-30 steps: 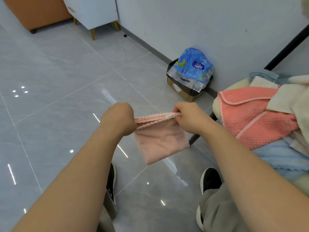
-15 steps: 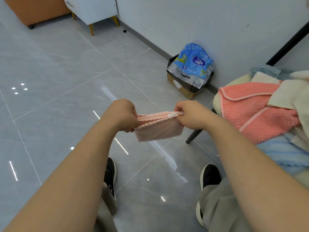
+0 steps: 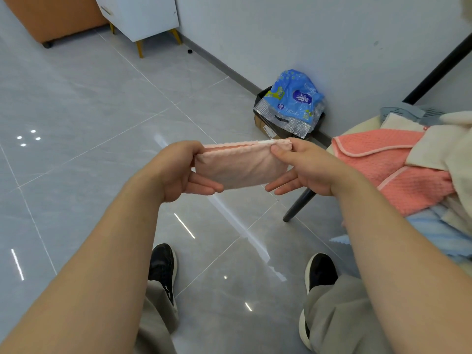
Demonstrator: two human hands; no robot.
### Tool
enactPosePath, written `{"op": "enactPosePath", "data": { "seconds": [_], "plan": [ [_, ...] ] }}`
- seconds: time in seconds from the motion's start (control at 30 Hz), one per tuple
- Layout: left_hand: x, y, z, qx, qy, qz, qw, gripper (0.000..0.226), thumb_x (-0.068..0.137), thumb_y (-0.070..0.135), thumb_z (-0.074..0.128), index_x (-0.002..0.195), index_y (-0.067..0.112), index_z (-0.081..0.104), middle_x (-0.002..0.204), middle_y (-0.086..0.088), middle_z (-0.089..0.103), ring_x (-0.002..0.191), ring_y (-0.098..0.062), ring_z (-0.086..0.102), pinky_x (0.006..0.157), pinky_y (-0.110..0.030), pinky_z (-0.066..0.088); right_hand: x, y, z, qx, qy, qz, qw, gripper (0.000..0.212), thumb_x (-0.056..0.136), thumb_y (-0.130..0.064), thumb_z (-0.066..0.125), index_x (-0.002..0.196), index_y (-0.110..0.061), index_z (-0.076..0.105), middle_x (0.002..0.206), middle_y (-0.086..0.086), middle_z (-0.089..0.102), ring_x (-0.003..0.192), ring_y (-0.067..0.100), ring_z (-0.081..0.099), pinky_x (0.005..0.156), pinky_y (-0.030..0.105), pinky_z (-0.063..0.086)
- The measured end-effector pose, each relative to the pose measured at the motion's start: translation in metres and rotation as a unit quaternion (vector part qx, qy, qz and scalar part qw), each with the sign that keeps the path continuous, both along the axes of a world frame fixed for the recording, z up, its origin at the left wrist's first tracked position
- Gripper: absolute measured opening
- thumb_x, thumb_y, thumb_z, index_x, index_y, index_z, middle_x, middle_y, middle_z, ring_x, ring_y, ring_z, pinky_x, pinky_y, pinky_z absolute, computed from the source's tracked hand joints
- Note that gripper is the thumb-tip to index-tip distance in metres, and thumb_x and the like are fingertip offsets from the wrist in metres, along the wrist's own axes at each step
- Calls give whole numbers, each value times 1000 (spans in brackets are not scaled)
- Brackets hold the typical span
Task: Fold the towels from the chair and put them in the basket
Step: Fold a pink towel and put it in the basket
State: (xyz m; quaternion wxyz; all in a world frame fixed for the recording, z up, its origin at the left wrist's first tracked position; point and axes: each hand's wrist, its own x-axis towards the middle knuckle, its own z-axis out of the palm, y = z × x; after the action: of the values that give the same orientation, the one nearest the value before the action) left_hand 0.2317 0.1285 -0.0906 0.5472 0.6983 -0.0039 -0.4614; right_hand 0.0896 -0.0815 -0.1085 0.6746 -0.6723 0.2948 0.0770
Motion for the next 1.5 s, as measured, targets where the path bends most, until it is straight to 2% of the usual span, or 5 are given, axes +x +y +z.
{"op": "enactPosePath", "data": {
  "seconds": [0.23,0.47,0.73,1.27,1.5],
  "plan": [
    [6,1,-5,-46,17,-16,999,65,82,48,74,132,9,57,124,-20,62,93,-40,73,79,-44,62,5,2,-6,21,7,-12,1000,40,102,-42,51,131,-15,48,113,24,68,85,45,73,73,48,63],
    [7,4,-15,-13,-1,5,1000,28,87,-11,66,115,-6,65,107,-23,73,89,-33,75,73,-31,63,-1,-6,-7,10,-31,38,999,29,87,1,71,115,4,64,101,26,72,88,32,74,79,34,63],
    [0,-2,-7,3,12,-8,1000,26,98,24,63,118,7,58,92,-25,74,85,-43,74,73,-47,62,4,-1,-7,38,-26,13,999,31,103,-27,55,133,-19,51,110,22,72,88,44,73,74,47,63],
    [1,-13,-20,-98,-80,174,977,32,77,9,83,104,-2,70,100,-12,76,96,-23,74,89,-32,59,18,0,-14,22,-136,-153,979,29,86,-25,76,101,0,74,108,14,75,104,24,71,100,42,54],
    [2,-11,-18,-98,-72,147,982,30,77,-5,75,107,-1,71,103,-14,76,98,-27,73,85,-31,59,20,-2,-19,-90,-178,-168,965,33,80,-32,81,95,-3,74,90,8,70,84,17,63,80,40,51]
  ]
}}
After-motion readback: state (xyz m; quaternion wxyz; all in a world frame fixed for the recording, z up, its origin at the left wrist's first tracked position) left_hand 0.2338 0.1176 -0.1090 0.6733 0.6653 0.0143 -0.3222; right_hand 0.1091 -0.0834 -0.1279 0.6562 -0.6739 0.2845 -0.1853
